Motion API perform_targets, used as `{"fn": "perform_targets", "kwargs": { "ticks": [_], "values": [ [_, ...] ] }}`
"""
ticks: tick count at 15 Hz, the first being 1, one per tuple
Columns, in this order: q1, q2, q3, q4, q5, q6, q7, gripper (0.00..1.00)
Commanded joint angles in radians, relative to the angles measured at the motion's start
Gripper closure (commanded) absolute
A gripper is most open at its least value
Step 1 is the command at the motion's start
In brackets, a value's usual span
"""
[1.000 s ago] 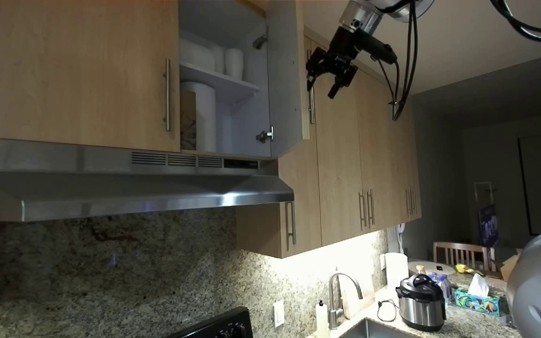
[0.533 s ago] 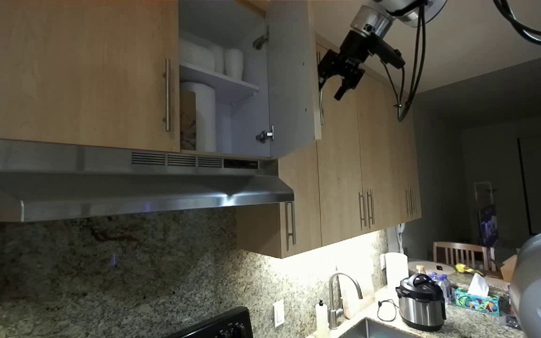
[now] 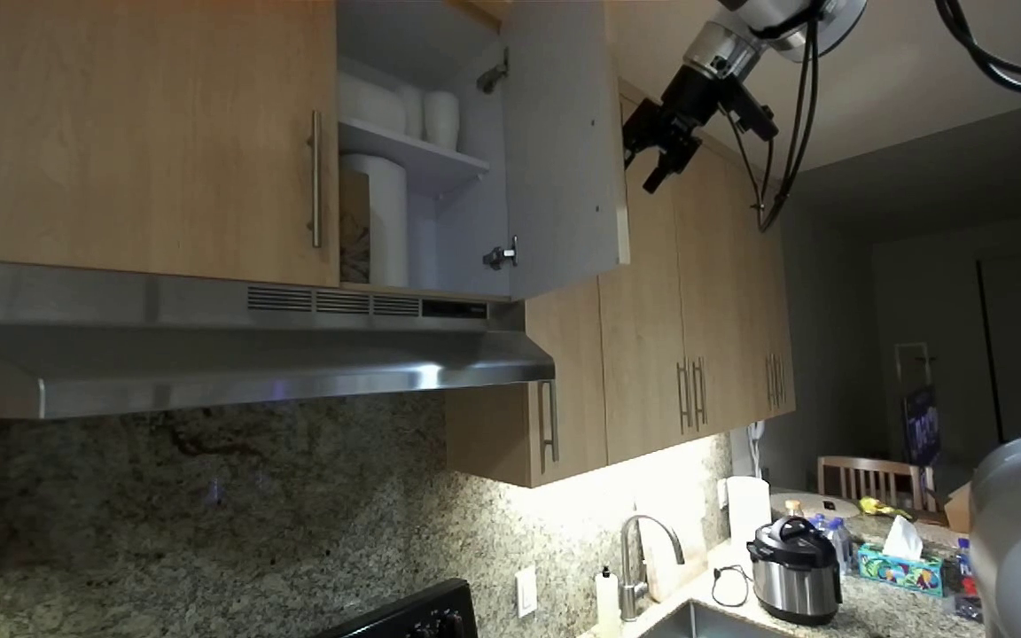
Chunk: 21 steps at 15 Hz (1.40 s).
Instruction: Open the right door of the cabinet
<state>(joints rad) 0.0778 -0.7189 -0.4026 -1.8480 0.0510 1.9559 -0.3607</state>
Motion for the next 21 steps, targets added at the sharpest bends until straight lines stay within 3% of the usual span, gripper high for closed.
{"fn": "perform_targets", "kwargs": {
  "ticks": [1, 14, 21],
  "values": [
    [-0.021, 0.018, -0.034, 0.032, -0.005, -0.076, -0.102, 0.0],
    [-0.033, 0.013, -0.09, 0.092, 0.013, -0.126, -0.162, 0.0],
    [-0.026, -0.031, -0.142, 0.183, 0.024, -0.311, -0.256, 0.0]
  ]
}}
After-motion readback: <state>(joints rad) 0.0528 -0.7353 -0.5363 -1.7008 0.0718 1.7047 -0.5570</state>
